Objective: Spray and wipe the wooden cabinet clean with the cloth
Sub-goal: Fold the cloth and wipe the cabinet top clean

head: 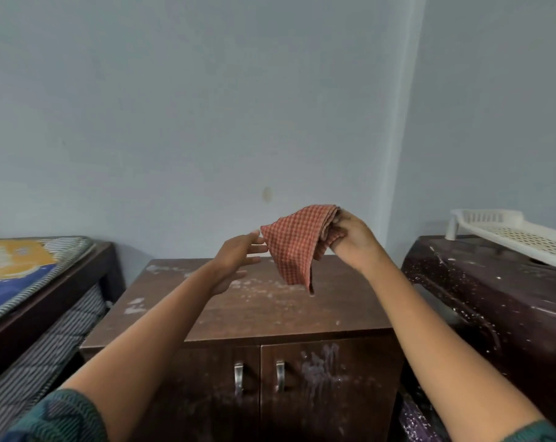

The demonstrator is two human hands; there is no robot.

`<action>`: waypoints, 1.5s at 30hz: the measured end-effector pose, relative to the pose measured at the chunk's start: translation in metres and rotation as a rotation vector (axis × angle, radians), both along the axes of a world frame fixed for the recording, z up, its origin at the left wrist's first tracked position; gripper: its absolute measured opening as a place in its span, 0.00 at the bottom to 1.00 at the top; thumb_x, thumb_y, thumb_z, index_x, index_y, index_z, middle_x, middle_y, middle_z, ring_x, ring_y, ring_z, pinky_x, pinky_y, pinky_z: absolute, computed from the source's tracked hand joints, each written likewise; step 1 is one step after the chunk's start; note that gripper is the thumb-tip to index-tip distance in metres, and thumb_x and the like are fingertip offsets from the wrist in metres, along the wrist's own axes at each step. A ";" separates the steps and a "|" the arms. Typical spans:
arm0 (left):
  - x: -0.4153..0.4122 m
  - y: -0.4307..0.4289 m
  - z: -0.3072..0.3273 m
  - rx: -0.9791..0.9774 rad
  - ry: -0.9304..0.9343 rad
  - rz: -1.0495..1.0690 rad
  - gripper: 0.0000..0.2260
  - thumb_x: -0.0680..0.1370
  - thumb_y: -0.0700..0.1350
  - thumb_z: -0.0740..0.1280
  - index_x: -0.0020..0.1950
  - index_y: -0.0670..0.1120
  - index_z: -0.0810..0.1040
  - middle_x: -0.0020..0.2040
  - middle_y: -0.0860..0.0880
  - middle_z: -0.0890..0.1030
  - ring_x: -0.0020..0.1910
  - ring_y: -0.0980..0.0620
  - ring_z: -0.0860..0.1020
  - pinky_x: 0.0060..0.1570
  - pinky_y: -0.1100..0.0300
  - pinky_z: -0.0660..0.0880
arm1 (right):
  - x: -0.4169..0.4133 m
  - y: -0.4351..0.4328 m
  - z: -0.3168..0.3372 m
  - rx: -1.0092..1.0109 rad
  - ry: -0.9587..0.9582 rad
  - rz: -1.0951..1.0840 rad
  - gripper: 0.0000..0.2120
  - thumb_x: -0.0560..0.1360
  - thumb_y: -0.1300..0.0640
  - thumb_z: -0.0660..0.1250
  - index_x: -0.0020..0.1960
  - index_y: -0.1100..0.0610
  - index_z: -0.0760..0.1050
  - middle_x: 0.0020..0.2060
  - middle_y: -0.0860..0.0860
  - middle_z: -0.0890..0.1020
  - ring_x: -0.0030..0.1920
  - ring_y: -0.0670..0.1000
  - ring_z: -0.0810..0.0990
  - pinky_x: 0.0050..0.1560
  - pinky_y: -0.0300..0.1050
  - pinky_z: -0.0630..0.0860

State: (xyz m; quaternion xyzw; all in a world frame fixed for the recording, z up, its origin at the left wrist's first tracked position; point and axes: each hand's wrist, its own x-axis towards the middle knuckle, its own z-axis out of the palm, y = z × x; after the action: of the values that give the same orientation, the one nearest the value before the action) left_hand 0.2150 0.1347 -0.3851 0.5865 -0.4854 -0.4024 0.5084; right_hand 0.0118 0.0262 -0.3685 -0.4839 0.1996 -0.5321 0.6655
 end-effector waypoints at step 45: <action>0.113 0.112 -0.009 -0.154 -0.834 -0.240 0.18 0.73 0.53 0.72 0.58 0.45 0.74 0.46 0.51 0.79 0.43 0.54 0.76 0.39 0.69 0.71 | 0.084 0.142 0.017 -0.252 0.823 0.174 0.12 0.70 0.76 0.64 0.47 0.62 0.78 0.44 0.57 0.81 0.47 0.53 0.80 0.52 0.44 0.78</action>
State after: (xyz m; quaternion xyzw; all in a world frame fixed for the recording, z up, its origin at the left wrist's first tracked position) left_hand 0.3276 0.2466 -0.3940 0.5985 -0.7424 -0.1503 0.2609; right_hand 0.0956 0.1680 -0.3516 -0.7480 0.3401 -0.2570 0.5086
